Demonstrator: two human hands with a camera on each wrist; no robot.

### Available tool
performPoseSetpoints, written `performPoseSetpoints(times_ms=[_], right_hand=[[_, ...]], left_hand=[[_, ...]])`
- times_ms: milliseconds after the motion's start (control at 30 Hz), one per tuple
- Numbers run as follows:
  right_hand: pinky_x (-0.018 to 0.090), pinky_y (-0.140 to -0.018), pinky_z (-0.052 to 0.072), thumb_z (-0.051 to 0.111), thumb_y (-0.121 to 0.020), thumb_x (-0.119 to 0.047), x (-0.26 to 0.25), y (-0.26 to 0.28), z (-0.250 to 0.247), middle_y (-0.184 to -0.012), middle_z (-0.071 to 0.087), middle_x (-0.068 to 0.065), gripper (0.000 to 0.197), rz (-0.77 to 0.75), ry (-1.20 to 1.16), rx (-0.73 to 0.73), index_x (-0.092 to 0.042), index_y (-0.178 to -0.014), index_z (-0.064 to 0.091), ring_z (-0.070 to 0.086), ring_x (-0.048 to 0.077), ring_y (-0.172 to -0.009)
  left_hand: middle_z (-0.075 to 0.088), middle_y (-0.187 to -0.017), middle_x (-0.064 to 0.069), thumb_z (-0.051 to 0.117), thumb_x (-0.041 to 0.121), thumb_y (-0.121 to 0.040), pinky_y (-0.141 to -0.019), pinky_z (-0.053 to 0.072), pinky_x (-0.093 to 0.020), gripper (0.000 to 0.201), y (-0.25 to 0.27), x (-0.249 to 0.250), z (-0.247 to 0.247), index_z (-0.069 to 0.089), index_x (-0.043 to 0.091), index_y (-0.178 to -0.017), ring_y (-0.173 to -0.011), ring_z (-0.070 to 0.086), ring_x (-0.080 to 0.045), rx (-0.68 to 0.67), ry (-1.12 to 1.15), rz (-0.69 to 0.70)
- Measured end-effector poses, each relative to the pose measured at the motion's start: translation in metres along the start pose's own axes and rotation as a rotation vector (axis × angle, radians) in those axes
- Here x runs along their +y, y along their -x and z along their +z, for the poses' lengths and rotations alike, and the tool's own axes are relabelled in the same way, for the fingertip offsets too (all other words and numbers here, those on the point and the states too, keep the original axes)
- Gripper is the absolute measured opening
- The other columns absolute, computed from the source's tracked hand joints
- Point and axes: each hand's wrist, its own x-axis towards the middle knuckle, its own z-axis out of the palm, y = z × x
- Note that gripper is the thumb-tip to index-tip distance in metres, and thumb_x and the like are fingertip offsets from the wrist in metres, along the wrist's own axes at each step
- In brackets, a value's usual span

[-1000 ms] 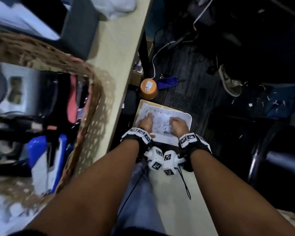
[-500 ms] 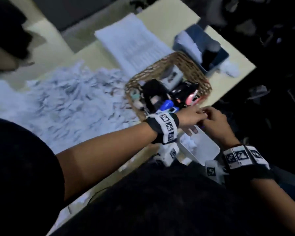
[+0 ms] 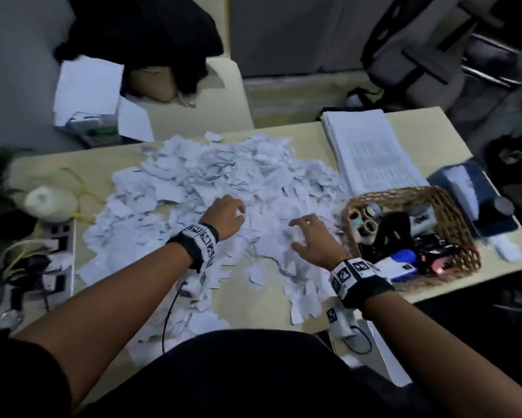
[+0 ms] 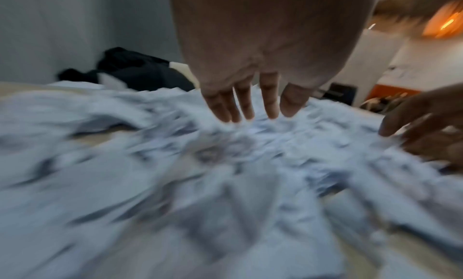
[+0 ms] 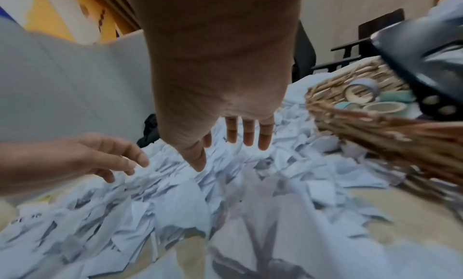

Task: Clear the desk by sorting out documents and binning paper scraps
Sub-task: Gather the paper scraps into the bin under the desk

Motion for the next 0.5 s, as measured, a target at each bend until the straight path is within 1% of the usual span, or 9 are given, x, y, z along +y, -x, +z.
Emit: performPoseSetpoints(times_ms=[67,133,200,300,400,433,500], right_hand=[[0.045,-0.103,0.038,0.064,-0.087,-0.027,-0.015,-0.014,0.010,-0.145,0.030,0.013,0.056,0.016,0.054,0.005,-0.022,-0.139,0.044,0.035,0.035,-0.131],[0.049,-0.102,0.038,0.066,-0.084,-0.033,-0.025,-0.026,0.014,-0.148,0.025,0.012,0.062,0.033,0.139,0.033,-0.025,-0.140,0.041,0.029,0.035,-0.135],[0.053,-0.102,0.039,0.070,-0.079,-0.041,-0.028,-0.038,0.014,-0.151,0.020,0.013,0.072,0.041,0.193,0.076,-0.027,-0.142,0.037,0.023,0.036,-0.137],[0.062,-0.104,0.034,0.076,-0.067,-0.059,-0.028,-0.057,0.014,-0.154,0.008,0.011,0.095,0.041,0.205,0.037,-0.034,-0.145,0.026,0.013,0.040,-0.141],[0.070,-0.104,0.029,0.071,-0.057,-0.078,-0.029,-0.074,0.018,-0.158,-0.005,0.007,0.115,0.028,0.211,-0.027,-0.039,-0.148,0.014,0.002,0.043,-0.144],[0.071,-0.104,0.027,0.066,-0.053,-0.085,-0.031,-0.080,0.021,-0.159,-0.007,0.007,0.120,0.025,0.202,-0.033,-0.040,-0.149,0.010,0.000,0.043,-0.145],[0.071,-0.103,0.029,0.058,-0.051,-0.091,-0.037,-0.088,0.028,-0.159,-0.007,0.010,0.122,0.021,0.206,-0.028,-0.040,-0.149,0.006,0.001,0.043,-0.145]], left_hand=[[0.051,-0.124,-0.008,0.056,0.022,-0.093,-0.099,0.040,-0.041,0.017,0.007,-0.034,-0.001,0.061,0.016,-0.108,-0.118,0.043,-0.030,0.101,-0.052,-0.018],[0.049,-0.127,-0.007,0.059,0.022,-0.090,-0.101,0.038,-0.041,0.020,0.012,-0.056,-0.003,0.062,0.015,-0.109,-0.120,0.042,-0.030,0.189,-0.087,-0.038],[0.044,-0.136,-0.008,0.062,0.026,-0.089,-0.106,0.033,-0.041,0.026,0.014,-0.069,-0.007,0.061,0.015,-0.112,-0.127,0.037,-0.031,0.245,-0.119,-0.073],[0.039,-0.144,-0.008,0.067,0.031,-0.086,-0.109,0.027,-0.047,0.033,0.016,-0.074,-0.011,0.060,0.016,-0.115,-0.134,0.029,-0.031,0.344,-0.133,-0.103],[0.035,-0.149,-0.009,0.069,0.036,-0.082,-0.107,0.028,-0.052,0.043,0.011,-0.071,-0.012,0.059,0.018,-0.120,-0.135,0.027,-0.033,0.436,-0.172,-0.085],[0.030,-0.152,-0.009,0.069,0.041,-0.081,-0.108,0.027,-0.053,0.049,0.007,-0.070,-0.012,0.057,0.021,-0.125,-0.138,0.023,-0.033,0.442,-0.204,-0.091],[0.011,-0.160,-0.007,0.065,0.053,-0.079,-0.110,0.019,-0.055,0.063,-0.004,-0.067,-0.011,0.046,0.032,-0.136,-0.145,0.008,-0.034,0.381,-0.225,-0.153]])
